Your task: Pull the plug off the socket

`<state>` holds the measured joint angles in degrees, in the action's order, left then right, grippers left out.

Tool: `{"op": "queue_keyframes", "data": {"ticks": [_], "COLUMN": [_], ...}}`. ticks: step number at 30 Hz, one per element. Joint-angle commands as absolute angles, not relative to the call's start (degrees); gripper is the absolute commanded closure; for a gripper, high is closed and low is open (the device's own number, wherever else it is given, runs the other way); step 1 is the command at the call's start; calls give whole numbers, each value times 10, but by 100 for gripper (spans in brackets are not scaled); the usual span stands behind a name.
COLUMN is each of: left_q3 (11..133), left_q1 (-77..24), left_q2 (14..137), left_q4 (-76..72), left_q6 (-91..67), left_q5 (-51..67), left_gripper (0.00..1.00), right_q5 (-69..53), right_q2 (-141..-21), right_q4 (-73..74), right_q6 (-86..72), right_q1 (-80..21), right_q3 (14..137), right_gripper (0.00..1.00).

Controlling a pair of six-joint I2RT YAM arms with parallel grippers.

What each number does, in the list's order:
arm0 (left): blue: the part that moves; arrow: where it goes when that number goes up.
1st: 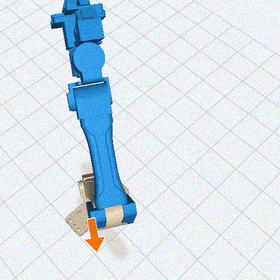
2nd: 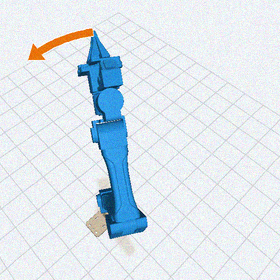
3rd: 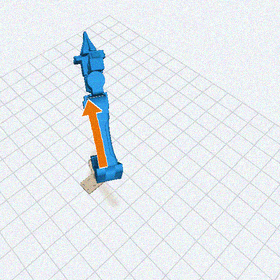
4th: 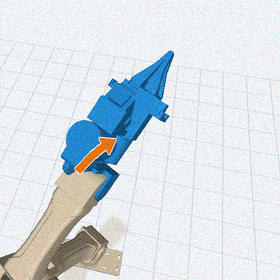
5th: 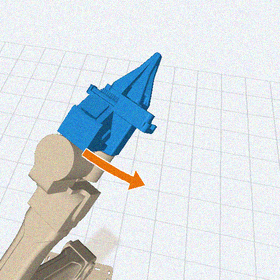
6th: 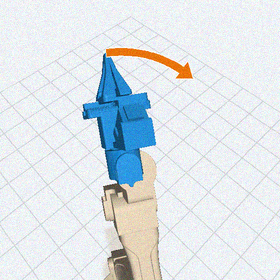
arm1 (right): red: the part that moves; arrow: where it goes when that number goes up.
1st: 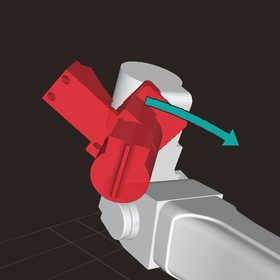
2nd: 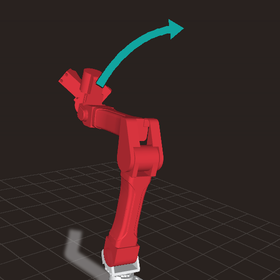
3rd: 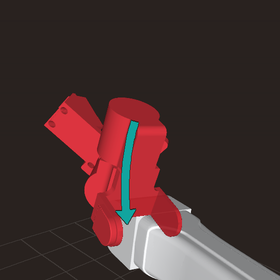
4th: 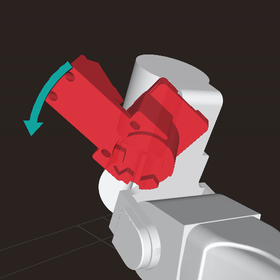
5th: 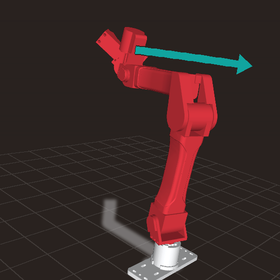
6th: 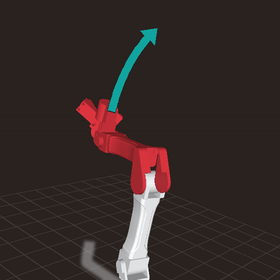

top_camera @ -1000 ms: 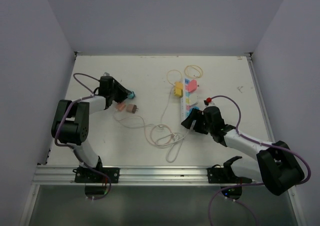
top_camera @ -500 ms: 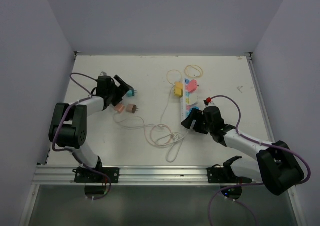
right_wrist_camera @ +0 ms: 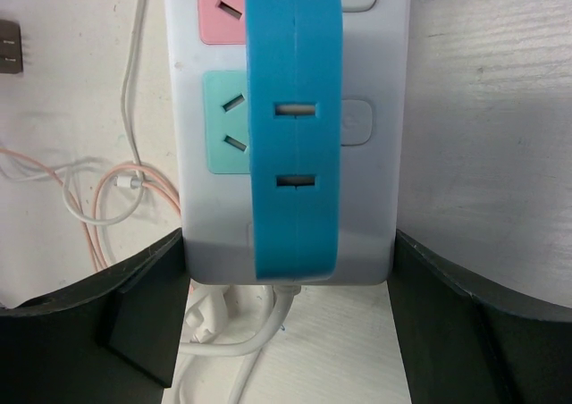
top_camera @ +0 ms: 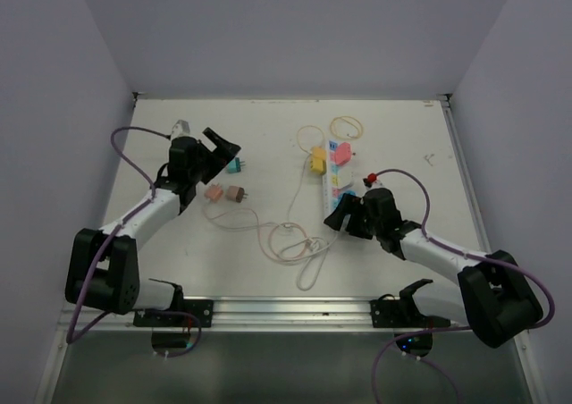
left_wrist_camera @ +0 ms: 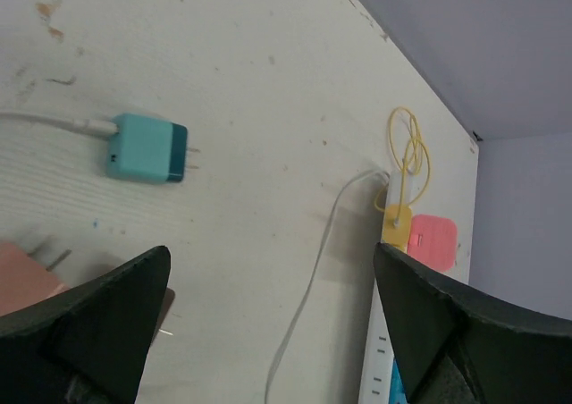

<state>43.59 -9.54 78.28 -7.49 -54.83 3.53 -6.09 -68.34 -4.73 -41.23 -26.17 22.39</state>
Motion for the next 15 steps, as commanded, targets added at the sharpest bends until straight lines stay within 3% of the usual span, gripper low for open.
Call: {"op": "queue_keyframes", "data": {"ticks": [1,15], "left_q3": [470,626], "left_q1": [-162,-327], "left_q2": [799,1001], "left_q4": [-56,-105], "left_q6": [-534,-580], "left_q5": [8,9], "left_gripper": [0,1], "right_q5": [-84,-121], "right_q2": [-708,-737], "right_q4": [14,4], "right_q6": [-392,-379], "right_q1": [-259,-259], "right_q3": [231,236], "right_gripper": [100,100]}}
